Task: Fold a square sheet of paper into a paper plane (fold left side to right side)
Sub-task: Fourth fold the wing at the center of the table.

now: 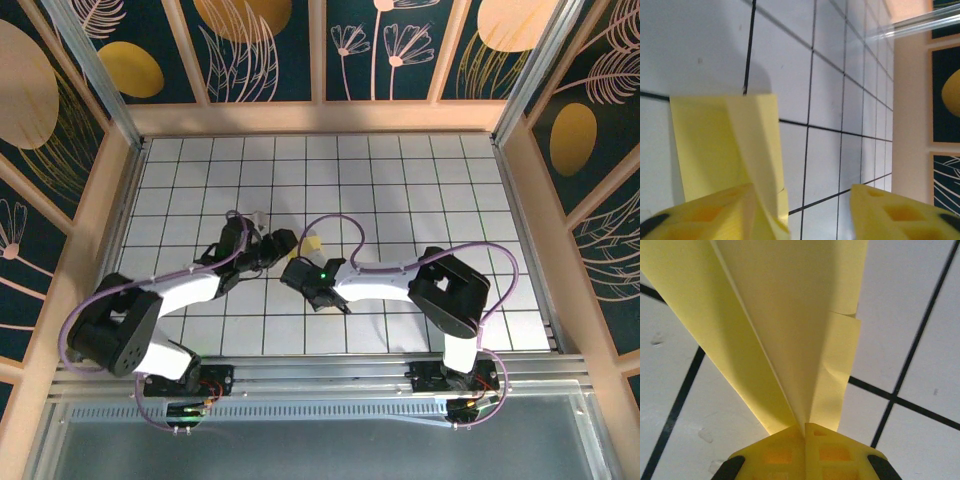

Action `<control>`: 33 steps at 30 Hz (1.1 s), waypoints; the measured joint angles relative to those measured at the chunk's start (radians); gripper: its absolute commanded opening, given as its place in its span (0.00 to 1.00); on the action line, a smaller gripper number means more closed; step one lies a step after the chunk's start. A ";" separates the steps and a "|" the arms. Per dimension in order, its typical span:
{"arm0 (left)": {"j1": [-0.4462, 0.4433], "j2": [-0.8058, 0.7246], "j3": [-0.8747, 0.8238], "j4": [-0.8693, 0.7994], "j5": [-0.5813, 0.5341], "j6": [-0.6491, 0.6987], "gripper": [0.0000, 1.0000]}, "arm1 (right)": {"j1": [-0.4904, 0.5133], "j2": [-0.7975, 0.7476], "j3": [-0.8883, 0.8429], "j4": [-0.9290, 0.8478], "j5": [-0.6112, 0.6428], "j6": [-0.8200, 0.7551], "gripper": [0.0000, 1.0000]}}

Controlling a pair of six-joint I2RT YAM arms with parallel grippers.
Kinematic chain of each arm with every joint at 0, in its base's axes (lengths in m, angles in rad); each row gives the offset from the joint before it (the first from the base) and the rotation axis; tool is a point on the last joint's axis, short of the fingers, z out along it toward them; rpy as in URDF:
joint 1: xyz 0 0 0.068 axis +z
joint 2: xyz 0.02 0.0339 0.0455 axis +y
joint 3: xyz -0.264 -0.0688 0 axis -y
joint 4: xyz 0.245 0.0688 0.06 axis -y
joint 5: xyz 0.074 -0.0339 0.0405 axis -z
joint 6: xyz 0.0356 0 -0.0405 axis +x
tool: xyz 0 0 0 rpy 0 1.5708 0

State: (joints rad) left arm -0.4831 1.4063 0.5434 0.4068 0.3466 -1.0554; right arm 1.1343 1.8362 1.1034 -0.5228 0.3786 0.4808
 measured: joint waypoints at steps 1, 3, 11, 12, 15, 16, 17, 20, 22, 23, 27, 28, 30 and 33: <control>0.014 -0.032 -0.004 -0.016 -0.003 0.006 0.63 | -0.006 -0.006 -0.002 0.002 -0.019 -0.005 0.00; 0.051 -0.113 -0.018 -0.052 -0.008 0.023 0.66 | -0.028 -0.029 -0.010 0.013 -0.084 -0.019 0.00; 0.122 -0.294 -0.073 -0.197 -0.005 0.098 0.60 | -0.146 -0.103 -0.074 0.105 -0.384 -0.062 0.00; 0.122 -0.300 -0.084 -0.205 0.002 0.107 0.58 | -0.159 -0.106 -0.085 0.117 -0.419 -0.065 0.00; 0.122 -0.303 -0.122 -0.218 0.031 0.126 0.53 | -0.191 -0.108 -0.111 0.147 -0.507 -0.076 0.00; 0.122 -0.303 -0.135 -0.218 0.041 0.128 0.52 | -0.198 -0.108 -0.117 0.154 -0.527 -0.080 0.00; 0.122 -0.303 -0.148 -0.217 0.050 0.127 0.50 | -0.204 -0.108 -0.123 0.162 -0.551 -0.082 0.00; 0.122 -0.303 -0.182 -0.217 0.076 0.122 0.47 | -0.220 -0.108 -0.143 0.200 -0.611 -0.083 0.00; 0.122 -0.303 -0.195 -0.216 0.090 0.122 0.46 | -0.228 -0.108 -0.161 0.225 -0.645 -0.082 0.00; 0.121 -0.302 -0.200 -0.217 0.095 0.120 0.45 | -0.233 -0.108 -0.171 0.239 -0.664 -0.083 0.00; 0.107 -0.296 -0.207 -0.196 0.114 0.112 0.42 | -0.257 -0.108 -0.200 0.281 -0.726 -0.082 0.00; 0.100 -0.288 -0.207 -0.189 0.117 0.109 0.42 | -0.263 -0.108 -0.204 0.290 -0.738 -0.082 0.00; 0.079 -0.265 -0.207 -0.171 0.118 0.105 0.41 | -0.275 -0.108 -0.217 0.309 -0.766 -0.082 0.00; 0.040 -0.215 -0.207 -0.155 0.117 0.100 0.41 | -0.291 -0.108 -0.231 0.328 -0.801 -0.082 0.00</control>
State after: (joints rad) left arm -0.4435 1.1915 0.3367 0.2516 0.4637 -0.9554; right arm 0.8436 1.7283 0.8722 -0.1944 -0.4225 0.3988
